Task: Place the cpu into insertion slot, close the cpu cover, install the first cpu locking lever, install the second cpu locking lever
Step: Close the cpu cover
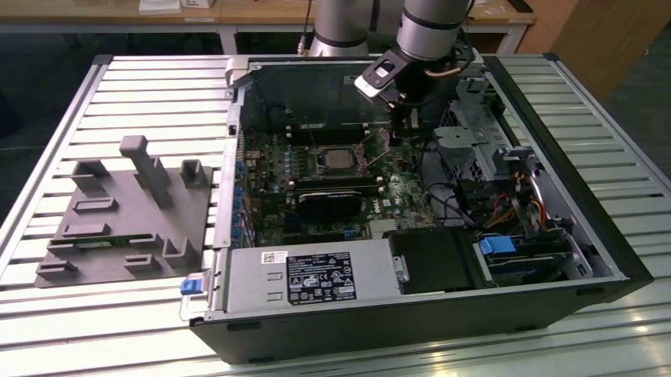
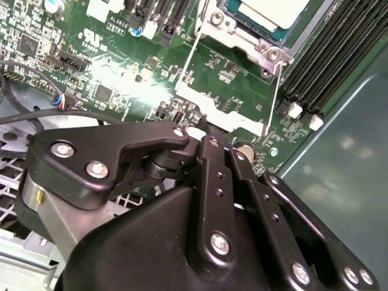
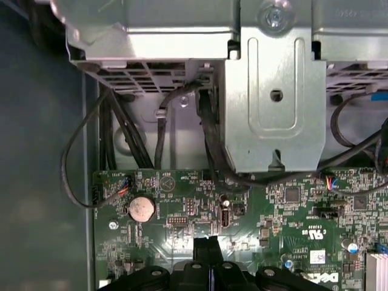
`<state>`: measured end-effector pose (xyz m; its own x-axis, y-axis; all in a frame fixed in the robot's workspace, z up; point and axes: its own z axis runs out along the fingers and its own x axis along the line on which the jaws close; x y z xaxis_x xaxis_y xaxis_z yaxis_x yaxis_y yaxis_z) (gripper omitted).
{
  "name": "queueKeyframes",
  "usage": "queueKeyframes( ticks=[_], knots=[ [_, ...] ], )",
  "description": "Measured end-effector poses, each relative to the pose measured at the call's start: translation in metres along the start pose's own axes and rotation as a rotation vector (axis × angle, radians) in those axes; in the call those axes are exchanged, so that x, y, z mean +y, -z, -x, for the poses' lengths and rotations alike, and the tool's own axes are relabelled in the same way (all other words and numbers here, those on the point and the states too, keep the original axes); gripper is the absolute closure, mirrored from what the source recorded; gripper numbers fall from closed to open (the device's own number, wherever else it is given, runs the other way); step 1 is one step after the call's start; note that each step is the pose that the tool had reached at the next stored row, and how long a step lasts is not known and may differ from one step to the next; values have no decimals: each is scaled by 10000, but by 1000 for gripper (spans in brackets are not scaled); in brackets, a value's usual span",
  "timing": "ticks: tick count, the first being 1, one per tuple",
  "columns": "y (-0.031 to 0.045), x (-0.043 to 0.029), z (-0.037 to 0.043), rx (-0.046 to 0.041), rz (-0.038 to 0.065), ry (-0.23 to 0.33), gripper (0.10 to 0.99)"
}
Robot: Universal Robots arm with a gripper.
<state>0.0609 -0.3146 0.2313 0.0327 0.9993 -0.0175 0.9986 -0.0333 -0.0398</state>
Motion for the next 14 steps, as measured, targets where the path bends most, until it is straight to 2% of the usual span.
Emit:
queueKeyframes(
  ticks=[7,14],
  knots=[
    [-4,-99,-14,16,75,-21,984],
    [-10,-259,-19,29,226,-29,984]
  ],
)
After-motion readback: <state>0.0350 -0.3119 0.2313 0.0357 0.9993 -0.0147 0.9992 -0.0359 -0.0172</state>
